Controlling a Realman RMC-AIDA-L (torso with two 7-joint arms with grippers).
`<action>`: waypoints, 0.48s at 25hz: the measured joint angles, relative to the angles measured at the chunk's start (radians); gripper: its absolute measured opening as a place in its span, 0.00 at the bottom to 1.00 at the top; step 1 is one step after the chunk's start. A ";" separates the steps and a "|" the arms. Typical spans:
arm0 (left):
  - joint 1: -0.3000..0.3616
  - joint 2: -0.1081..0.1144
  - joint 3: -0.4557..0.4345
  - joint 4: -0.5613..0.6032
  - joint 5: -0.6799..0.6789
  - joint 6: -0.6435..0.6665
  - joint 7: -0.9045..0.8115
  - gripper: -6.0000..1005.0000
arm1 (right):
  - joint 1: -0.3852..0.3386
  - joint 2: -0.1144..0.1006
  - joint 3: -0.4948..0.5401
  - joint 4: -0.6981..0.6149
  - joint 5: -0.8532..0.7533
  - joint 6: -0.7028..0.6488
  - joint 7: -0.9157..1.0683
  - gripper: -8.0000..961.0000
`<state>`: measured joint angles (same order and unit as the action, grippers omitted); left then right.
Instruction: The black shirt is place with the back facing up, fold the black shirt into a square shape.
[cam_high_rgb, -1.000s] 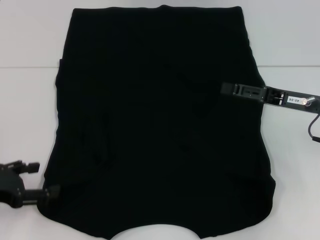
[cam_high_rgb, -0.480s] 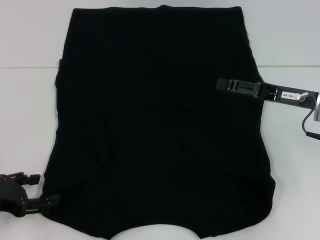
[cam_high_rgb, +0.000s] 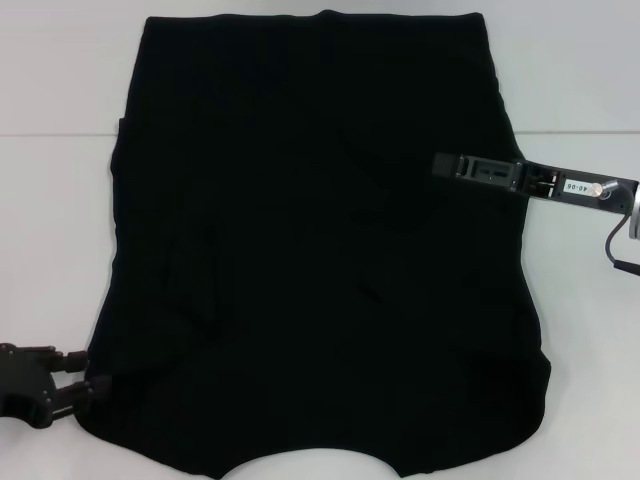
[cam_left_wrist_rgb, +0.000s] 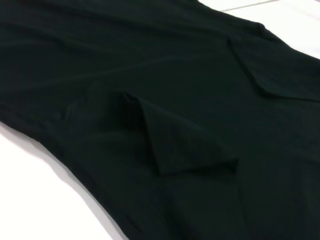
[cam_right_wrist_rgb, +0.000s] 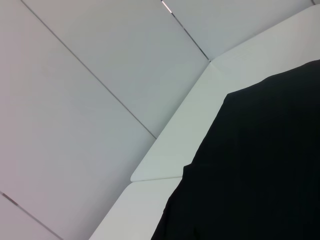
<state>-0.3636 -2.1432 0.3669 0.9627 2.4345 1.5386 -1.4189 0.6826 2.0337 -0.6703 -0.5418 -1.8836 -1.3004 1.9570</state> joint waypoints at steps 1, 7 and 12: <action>0.000 0.000 0.000 0.001 0.000 0.001 0.000 0.65 | 0.000 -0.001 0.000 0.001 0.000 0.000 0.000 0.95; 0.000 0.000 0.000 0.001 0.001 0.004 -0.001 0.48 | -0.012 -0.012 -0.009 0.003 -0.009 -0.010 0.017 0.93; 0.000 -0.002 -0.001 0.001 0.002 0.005 -0.001 0.28 | -0.046 -0.038 -0.010 0.009 -0.050 -0.048 0.059 0.91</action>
<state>-0.3636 -2.1449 0.3656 0.9638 2.4360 1.5432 -1.4199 0.6363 1.9960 -0.6806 -0.5332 -1.9340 -1.3481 2.0158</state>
